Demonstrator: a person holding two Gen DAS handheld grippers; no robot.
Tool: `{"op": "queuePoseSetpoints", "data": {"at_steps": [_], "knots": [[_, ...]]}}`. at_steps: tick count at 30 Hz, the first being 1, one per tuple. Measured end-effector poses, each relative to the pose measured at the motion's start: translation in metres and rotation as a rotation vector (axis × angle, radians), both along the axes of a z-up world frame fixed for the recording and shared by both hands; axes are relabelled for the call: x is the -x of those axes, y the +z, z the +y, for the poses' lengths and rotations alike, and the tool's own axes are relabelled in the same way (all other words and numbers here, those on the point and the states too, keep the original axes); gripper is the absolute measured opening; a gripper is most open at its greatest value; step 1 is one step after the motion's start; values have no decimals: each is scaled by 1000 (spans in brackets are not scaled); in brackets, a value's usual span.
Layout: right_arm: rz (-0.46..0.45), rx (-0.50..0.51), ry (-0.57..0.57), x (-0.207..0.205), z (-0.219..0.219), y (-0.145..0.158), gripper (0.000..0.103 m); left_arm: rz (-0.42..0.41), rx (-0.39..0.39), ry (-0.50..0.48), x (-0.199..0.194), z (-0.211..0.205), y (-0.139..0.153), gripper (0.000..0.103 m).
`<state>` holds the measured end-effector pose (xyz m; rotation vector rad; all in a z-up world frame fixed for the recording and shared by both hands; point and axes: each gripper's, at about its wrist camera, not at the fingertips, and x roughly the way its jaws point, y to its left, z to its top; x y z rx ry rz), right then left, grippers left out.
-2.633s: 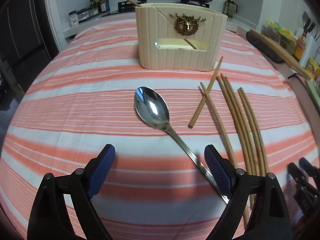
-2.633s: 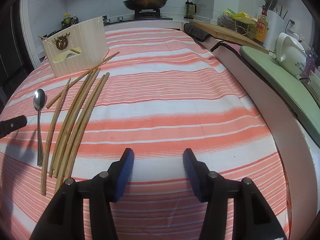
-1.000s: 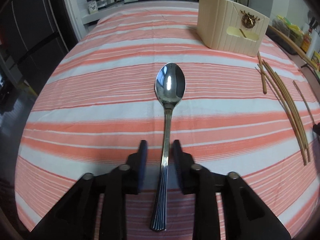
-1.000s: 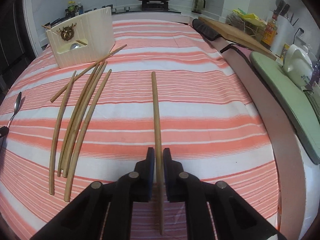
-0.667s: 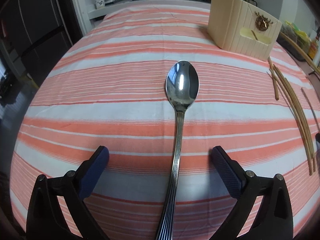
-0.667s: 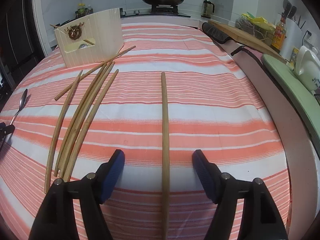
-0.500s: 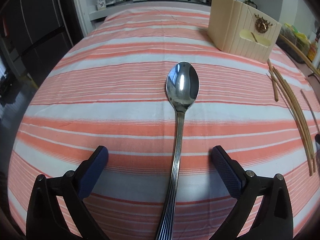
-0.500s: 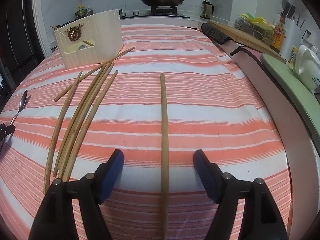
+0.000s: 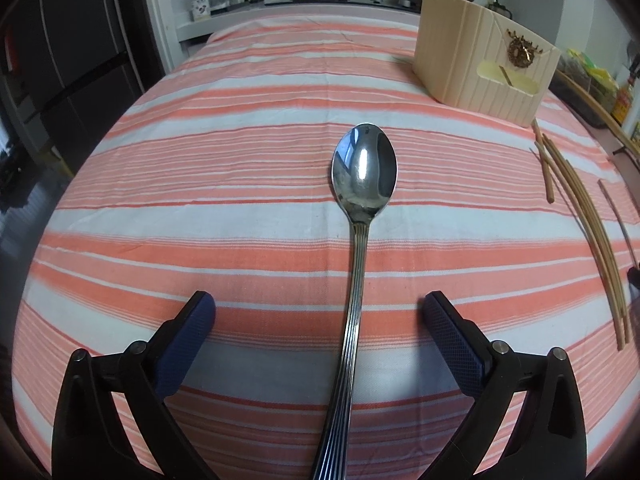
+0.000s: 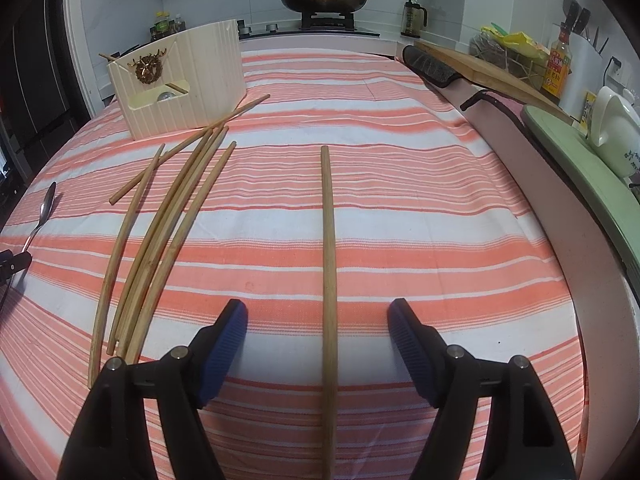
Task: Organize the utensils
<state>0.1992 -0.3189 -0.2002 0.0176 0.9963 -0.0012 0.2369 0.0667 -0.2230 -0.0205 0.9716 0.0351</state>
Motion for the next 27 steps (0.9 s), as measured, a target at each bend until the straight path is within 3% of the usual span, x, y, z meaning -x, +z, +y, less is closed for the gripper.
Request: {"op": "queuePoseSetpoints", "data": {"at_steps": [15, 20, 24, 27], "knots": [[-1, 8, 0, 0, 1, 0, 76, -5, 12, -20, 3, 0, -1, 103], [4, 2, -10, 2, -2, 1, 76, 27, 21, -100, 6, 3, 2, 103], [128, -1, -13, 3, -3, 6, 76, 85, 40, -156, 27, 14, 8, 102], [251, -9, 65, 0, -4, 9, 76, 98, 23, -156, 35, 25, 15, 102]]}}
